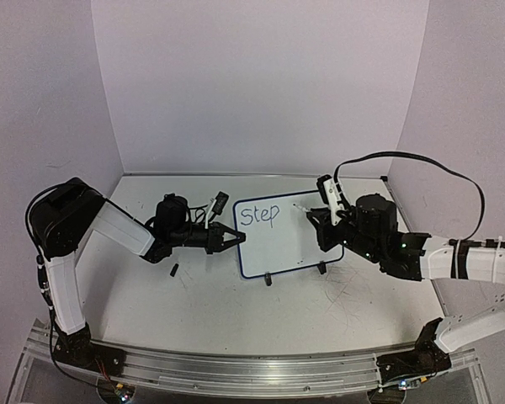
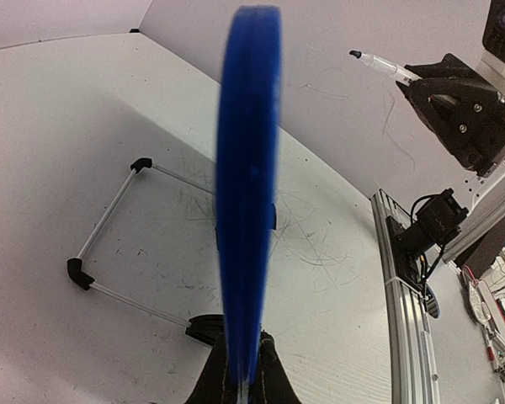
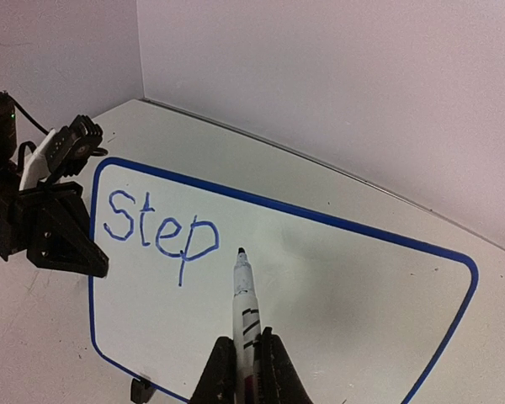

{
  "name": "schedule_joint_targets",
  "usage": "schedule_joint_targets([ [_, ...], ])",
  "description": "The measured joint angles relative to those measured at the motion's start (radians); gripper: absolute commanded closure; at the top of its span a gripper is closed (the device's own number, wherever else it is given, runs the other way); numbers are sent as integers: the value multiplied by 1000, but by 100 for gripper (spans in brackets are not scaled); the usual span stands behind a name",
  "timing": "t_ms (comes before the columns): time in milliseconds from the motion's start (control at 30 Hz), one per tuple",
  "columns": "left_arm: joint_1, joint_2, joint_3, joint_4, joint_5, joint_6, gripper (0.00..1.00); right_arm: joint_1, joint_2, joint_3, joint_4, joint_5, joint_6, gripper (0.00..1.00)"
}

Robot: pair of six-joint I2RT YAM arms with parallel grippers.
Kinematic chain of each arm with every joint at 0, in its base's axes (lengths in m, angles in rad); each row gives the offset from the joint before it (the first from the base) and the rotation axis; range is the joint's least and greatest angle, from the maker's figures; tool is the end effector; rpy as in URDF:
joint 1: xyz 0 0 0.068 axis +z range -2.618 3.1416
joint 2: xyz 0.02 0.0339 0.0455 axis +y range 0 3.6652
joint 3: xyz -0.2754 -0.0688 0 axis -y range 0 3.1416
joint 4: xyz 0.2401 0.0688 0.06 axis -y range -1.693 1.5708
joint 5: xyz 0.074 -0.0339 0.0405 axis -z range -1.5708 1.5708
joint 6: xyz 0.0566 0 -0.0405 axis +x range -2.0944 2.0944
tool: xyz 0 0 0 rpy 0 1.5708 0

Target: Write a sentence on the whiteboard

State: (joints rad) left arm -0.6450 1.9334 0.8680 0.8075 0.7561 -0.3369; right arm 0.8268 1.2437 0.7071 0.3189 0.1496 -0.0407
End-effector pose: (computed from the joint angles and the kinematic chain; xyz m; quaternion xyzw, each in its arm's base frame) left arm 0.2945 -0.2702 0.1606 0.3356 0.6929 -0.5253 0.3624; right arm 0.2063 0.2117 0.2751 -0.2843 0.7252 0.1853 0.5991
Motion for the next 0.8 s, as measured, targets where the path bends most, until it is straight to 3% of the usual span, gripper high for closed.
schedule_joint_targets([
  [300,-1,-5,0,-11,-4,2,100,-2,1,1,-25,72,0,100],
  [800,-3,-9,0,-21,-7,8,100,-2,112,77,-26,26,-9,100],
])
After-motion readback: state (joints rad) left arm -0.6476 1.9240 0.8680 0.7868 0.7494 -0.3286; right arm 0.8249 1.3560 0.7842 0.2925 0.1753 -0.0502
